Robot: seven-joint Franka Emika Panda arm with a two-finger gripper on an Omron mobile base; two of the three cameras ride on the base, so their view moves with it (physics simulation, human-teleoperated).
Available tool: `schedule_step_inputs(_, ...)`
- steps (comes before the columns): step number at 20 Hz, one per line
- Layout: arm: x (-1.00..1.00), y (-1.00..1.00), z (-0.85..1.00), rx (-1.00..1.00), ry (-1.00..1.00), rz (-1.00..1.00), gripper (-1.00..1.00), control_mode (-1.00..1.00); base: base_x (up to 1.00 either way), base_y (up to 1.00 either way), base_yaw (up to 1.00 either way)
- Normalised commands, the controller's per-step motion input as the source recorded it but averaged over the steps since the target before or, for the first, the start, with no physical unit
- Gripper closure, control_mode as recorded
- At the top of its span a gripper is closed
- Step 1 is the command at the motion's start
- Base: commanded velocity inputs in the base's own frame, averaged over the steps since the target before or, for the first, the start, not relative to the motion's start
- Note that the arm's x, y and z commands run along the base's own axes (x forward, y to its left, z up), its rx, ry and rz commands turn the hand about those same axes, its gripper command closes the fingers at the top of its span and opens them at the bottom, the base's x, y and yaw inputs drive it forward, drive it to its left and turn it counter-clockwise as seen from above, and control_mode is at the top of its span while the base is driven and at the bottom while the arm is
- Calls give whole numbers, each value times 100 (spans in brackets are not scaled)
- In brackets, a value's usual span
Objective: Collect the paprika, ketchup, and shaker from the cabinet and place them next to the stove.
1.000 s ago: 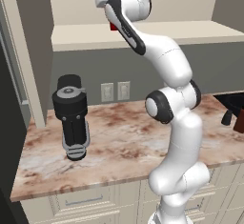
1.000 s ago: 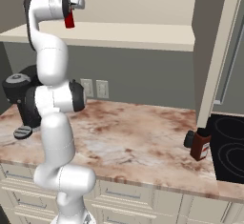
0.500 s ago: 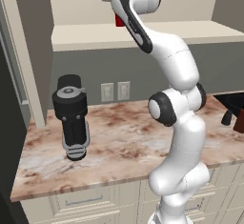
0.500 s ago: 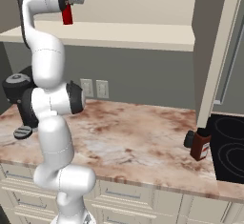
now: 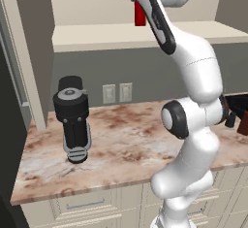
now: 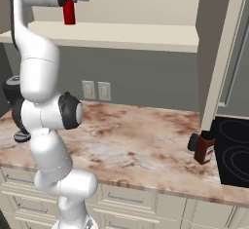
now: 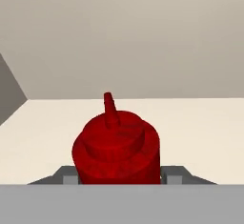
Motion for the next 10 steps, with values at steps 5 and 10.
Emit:
schedule_step_inputs(5, -81, -30, -53, 0, 0, 7, 100, -100, 0, 0, 0)
schedule_step_inputs(10, -95, -28, -74, 0, 0, 5, 100, -100, 0, 0, 0)
